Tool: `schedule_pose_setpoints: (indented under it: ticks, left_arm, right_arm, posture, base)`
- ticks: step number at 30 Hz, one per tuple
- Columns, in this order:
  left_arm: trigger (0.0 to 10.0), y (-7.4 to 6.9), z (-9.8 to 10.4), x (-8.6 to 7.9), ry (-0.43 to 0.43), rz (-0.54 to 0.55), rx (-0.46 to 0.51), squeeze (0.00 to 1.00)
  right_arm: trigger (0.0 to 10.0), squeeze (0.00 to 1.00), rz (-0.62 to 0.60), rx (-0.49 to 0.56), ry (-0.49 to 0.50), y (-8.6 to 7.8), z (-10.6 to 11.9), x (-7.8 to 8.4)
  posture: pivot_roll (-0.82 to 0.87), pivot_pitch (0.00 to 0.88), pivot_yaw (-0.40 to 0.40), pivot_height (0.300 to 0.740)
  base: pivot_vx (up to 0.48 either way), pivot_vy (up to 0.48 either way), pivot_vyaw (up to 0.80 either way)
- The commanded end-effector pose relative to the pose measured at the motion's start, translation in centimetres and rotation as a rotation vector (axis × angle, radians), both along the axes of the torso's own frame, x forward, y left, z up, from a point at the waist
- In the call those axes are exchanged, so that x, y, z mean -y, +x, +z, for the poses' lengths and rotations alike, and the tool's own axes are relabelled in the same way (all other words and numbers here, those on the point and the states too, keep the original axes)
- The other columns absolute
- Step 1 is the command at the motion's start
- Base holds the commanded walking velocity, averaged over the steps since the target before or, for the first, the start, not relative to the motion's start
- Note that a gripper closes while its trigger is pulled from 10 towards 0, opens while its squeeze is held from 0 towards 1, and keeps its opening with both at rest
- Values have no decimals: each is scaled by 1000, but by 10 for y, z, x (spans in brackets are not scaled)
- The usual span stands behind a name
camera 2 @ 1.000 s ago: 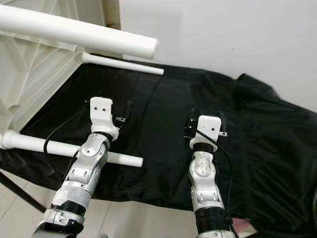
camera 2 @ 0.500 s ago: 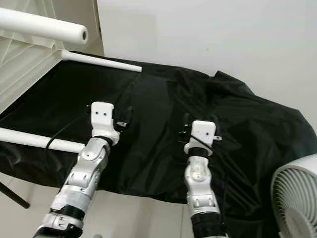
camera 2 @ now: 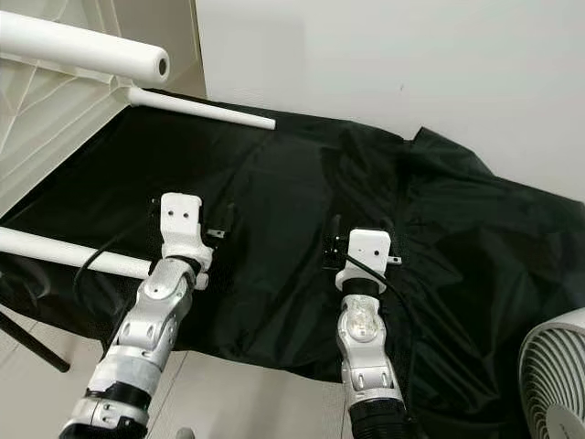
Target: Building children table
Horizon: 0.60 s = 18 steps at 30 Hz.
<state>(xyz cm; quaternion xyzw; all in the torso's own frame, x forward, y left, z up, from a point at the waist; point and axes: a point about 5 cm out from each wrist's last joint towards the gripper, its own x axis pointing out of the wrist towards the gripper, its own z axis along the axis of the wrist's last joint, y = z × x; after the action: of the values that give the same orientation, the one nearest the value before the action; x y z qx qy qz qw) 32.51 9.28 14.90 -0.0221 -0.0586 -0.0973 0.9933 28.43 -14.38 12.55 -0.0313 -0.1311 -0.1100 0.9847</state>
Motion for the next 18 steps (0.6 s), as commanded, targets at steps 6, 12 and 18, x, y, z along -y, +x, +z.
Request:
schedule_pose_setpoints:
  ticks: [6,12,18]
  left_arm:
    - [10000,-1,-9,4,8,8,-51,0]
    - [10000,1,-7,0,2,21,-51,0]
    - [10000,2,-6,1,9,18,-49,0]
  right_arm:
    - [10000,0,-12,-2,-2,-1,0,1]
    - [10000,0,-20,-2,-4,-1,0,3]
    - [10000,0,-20,-4,18,1,1,3]
  posture:
    - [-31,11,-7,740]
    - [-30,8,-11,740]
    - [-29,7,-15,740]
  base:
    - [0,210,0]
    - [0,399,0]
    - [0,425,0]
